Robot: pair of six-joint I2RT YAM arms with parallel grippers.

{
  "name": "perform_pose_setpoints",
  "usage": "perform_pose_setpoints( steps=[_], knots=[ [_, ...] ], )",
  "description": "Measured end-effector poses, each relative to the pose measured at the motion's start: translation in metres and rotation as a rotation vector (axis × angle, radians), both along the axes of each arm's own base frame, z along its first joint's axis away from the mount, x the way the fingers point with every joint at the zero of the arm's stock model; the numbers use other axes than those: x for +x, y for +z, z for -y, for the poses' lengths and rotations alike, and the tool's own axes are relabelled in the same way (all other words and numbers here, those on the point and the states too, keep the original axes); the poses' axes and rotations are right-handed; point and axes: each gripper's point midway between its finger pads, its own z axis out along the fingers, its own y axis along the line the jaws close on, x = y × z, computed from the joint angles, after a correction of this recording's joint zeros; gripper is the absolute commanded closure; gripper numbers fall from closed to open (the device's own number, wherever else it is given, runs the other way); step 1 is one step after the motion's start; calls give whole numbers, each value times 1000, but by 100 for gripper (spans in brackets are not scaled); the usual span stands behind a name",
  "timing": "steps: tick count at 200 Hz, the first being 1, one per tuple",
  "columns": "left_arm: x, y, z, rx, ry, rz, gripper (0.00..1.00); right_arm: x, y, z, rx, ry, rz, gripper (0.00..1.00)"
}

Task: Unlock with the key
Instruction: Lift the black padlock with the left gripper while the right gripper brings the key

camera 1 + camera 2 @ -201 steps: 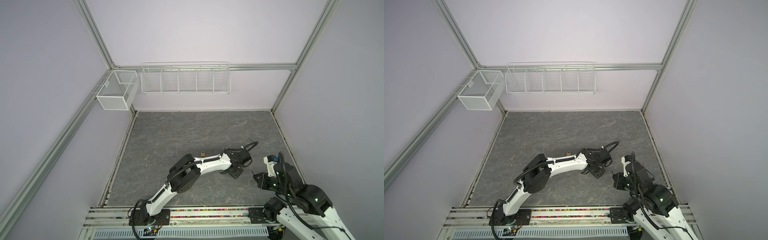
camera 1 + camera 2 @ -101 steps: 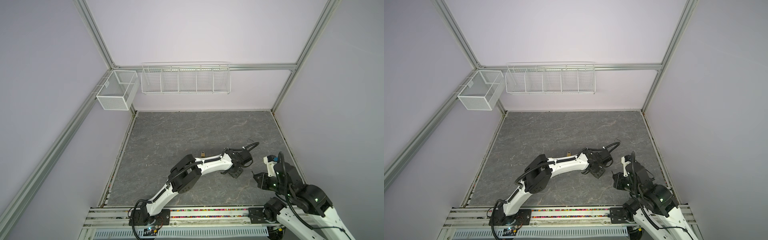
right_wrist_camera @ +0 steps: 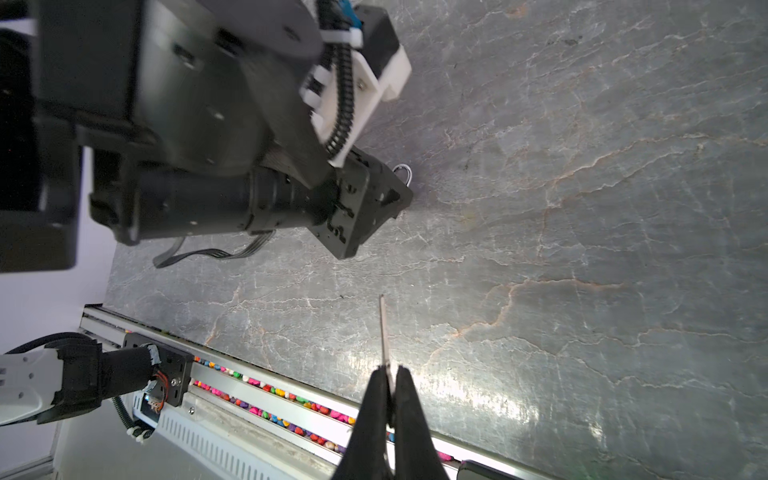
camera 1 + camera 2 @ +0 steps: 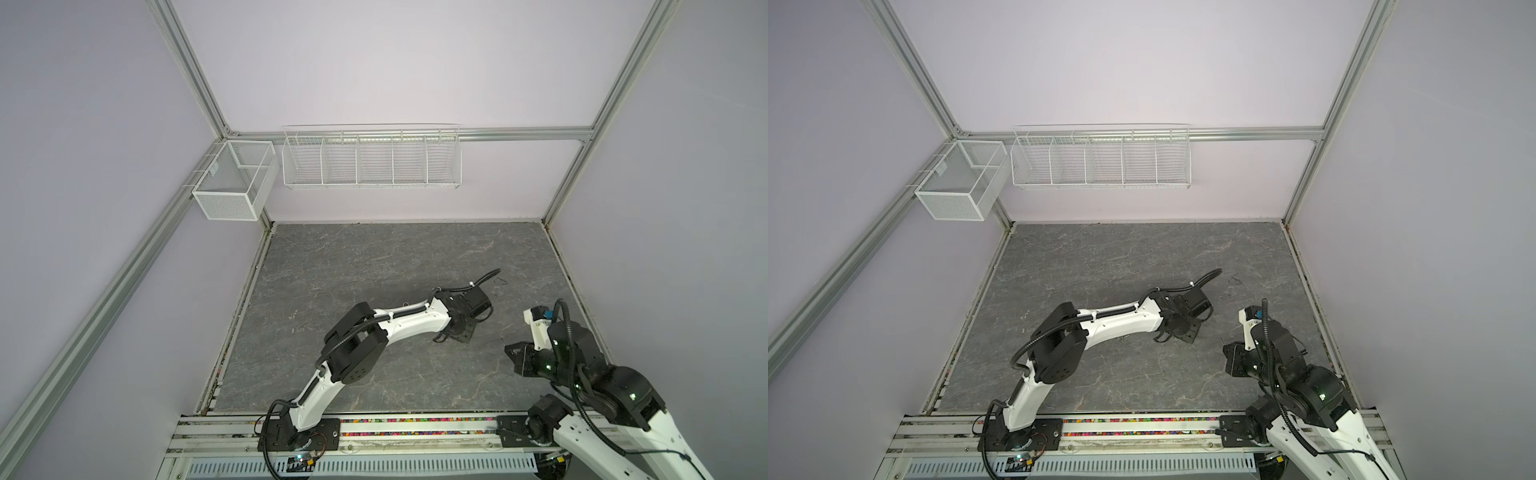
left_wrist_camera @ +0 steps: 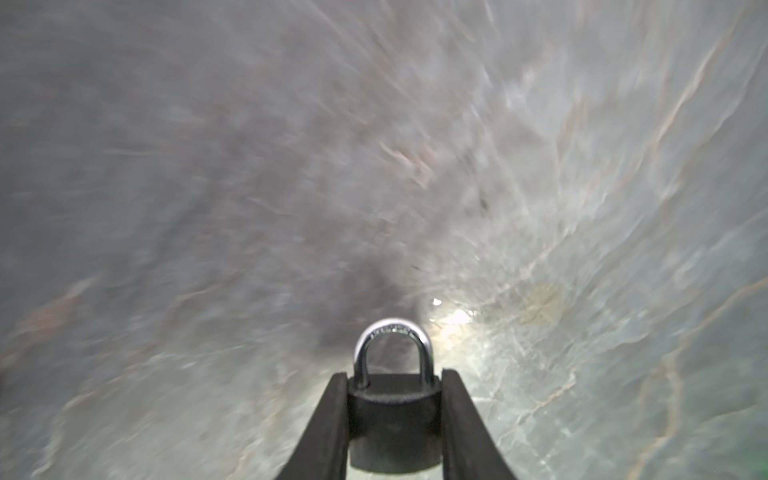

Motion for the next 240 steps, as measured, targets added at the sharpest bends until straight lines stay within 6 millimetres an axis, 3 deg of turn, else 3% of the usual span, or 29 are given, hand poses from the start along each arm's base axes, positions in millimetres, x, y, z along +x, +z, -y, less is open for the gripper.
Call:
perform_pose_setpoints(
  steps=[40, 61, 90, 163, 207, 240],
  knots=[
    [25, 71, -34, -271, 239, 35, 100, 21, 11, -21, 22, 59, 52, 93],
    [27, 92, -46, -388, 331, 36, 100, 32, 16, -38, 47, 101, 98, 93],
    [22, 95, -63, -491, 446, 15, 100, 43, 12, -69, 45, 187, 141, 93],
    [24, 92, -134, -693, 810, -24, 100, 57, -3, -149, 18, 343, 252, 93],
    [26, 97, -168, -754, 951, -4, 100, 66, -17, -184, 20, 364, 288, 93],
    [30, 109, -184, -805, 1007, 22, 100, 71, -39, -205, 7, 375, 265, 93]
  ],
)
